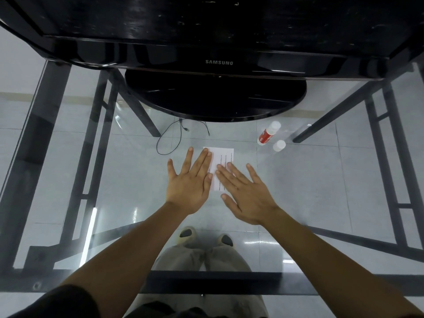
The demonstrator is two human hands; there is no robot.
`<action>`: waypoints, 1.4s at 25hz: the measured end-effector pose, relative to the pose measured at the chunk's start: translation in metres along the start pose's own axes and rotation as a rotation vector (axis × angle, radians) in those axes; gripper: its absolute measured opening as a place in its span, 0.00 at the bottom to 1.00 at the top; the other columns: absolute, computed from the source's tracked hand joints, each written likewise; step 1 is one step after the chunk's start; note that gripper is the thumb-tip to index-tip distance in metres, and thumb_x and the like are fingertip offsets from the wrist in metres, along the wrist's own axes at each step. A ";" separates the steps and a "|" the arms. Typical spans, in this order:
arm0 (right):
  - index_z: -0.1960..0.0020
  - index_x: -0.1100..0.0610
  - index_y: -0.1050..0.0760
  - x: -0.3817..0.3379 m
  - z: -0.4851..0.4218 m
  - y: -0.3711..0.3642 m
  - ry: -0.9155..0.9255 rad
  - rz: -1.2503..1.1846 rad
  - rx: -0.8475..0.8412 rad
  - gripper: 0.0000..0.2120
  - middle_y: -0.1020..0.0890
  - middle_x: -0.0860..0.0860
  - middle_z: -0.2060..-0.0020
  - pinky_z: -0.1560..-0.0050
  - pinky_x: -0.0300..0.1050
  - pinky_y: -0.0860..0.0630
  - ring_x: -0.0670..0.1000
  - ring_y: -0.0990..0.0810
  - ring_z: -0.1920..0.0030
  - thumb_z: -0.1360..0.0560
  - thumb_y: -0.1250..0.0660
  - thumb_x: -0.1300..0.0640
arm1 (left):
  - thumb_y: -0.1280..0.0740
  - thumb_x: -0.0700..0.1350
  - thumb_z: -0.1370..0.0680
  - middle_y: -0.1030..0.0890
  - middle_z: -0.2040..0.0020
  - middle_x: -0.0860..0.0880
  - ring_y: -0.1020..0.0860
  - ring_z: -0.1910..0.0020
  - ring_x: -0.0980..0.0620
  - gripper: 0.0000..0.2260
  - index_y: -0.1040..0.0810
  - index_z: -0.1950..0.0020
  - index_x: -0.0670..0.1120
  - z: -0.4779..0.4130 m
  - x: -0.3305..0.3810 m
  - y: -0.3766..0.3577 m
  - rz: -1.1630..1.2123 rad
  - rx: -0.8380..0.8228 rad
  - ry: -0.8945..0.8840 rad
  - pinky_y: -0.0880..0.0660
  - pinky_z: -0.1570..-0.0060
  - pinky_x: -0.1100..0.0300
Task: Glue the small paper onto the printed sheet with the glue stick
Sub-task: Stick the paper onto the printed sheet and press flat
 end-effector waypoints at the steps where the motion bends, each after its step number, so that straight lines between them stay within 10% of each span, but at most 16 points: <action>1: 0.25 0.50 0.62 0.006 -0.002 0.000 -0.041 0.005 0.000 0.32 0.58 0.46 0.26 0.32 0.52 0.75 0.49 0.63 0.26 0.26 0.70 0.38 | 0.70 0.58 0.23 0.58 0.23 0.55 0.66 0.26 0.50 0.24 0.70 0.28 0.54 0.000 0.000 0.000 0.002 -0.002 0.000 0.62 0.33 0.37; 35: 0.25 0.52 0.64 0.032 -0.033 0.006 -0.329 -0.016 0.098 0.27 0.58 0.49 0.24 0.33 0.57 0.73 0.51 0.63 0.25 0.22 0.64 0.44 | 0.69 0.58 0.23 0.57 0.23 0.56 0.68 0.27 0.52 0.24 0.69 0.29 0.54 0.000 0.000 0.000 0.026 -0.007 0.010 0.62 0.32 0.37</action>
Point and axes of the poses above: each hand's wrist, its own z-axis away from the middle knuckle, its own y-axis out of the back of the hand, x = y × z, the point moved 10 cm from there along -z, towards the middle knuckle
